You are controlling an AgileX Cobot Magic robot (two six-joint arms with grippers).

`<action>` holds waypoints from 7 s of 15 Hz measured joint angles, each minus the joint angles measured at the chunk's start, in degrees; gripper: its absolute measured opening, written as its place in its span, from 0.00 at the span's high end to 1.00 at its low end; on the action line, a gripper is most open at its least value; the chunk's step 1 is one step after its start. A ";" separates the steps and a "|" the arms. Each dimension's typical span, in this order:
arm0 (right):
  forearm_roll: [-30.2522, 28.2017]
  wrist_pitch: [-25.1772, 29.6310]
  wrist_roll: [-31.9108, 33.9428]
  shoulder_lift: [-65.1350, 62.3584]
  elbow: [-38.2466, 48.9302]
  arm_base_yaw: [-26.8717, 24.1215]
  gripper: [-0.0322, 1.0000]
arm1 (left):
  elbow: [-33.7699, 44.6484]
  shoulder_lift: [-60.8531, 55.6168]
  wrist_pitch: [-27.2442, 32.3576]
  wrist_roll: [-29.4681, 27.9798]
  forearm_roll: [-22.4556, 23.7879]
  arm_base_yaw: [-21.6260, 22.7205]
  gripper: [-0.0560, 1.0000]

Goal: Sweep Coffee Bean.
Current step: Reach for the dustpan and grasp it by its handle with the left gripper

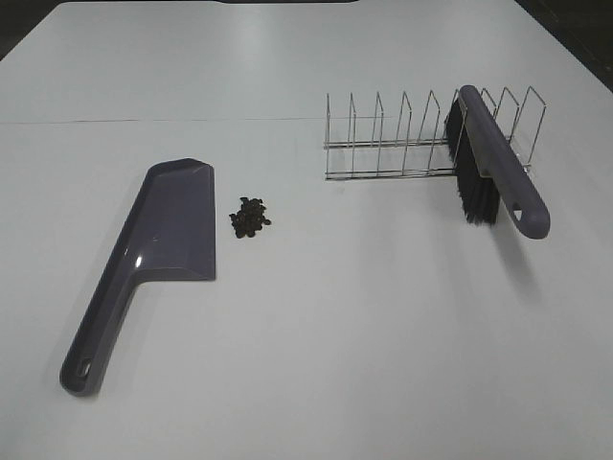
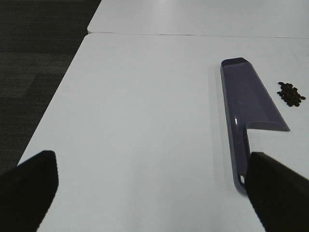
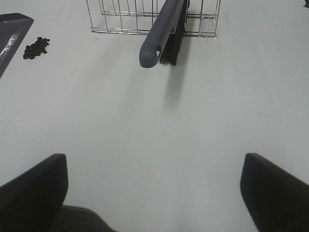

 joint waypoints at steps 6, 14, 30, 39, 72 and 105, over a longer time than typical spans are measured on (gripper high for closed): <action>0.00 0.00 0.00 0.00 0.00 0.00 0.15 | 0.00 0.00 0.00 0.00 0.00 0.00 0.02; 0.00 0.00 0.00 0.00 0.00 0.00 0.16 | 0.00 0.00 0.00 0.00 0.00 0.00 0.02; 0.00 0.00 0.00 0.00 0.00 0.00 0.21 | 0.00 0.00 0.00 -0.17 0.06 0.00 0.02; 0.00 0.00 -2.35 0.00 0.00 0.00 0.23 | 0.00 0.00 0.00 -0.17 0.06 0.00 0.02; -0.06 0.06 -2.41 0.00 0.00 0.00 0.24 | -3.84 52.08 -2.98 -4.35 -1.43 0.00 0.02; -0.23 0.06 -2.41 0.00 0.00 0.00 0.24 | -28.71 114.02 -22.06 -10.31 -9.00 -18.22 0.28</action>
